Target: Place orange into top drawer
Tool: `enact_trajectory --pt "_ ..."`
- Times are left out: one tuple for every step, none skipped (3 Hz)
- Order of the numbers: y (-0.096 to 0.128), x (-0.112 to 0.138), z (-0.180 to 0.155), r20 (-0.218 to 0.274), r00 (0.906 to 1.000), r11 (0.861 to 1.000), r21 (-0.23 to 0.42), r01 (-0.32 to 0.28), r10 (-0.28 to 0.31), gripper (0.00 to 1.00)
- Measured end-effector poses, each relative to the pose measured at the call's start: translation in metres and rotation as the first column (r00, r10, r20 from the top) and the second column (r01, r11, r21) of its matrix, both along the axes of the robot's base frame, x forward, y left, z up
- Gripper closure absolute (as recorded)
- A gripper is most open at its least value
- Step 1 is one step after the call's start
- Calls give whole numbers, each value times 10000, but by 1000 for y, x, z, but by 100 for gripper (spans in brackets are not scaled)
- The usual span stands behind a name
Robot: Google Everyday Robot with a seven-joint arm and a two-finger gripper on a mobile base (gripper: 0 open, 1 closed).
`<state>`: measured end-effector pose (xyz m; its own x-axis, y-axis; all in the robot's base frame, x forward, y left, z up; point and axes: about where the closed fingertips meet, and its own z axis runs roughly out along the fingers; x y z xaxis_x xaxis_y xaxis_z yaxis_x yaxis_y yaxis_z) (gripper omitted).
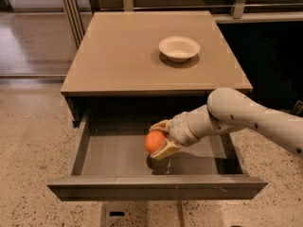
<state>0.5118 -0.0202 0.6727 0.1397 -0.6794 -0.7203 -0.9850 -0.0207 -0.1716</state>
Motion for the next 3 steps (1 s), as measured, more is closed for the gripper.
enact_trajectory --pt "-3 19 -23 -18 10000 10000 11 74 -74 100" --pt "-3 38 -48 -217 9997 9999 -25 101 -102 100" --pt "-3 38 -48 -223 9997 9999 -21 101 -102 81"
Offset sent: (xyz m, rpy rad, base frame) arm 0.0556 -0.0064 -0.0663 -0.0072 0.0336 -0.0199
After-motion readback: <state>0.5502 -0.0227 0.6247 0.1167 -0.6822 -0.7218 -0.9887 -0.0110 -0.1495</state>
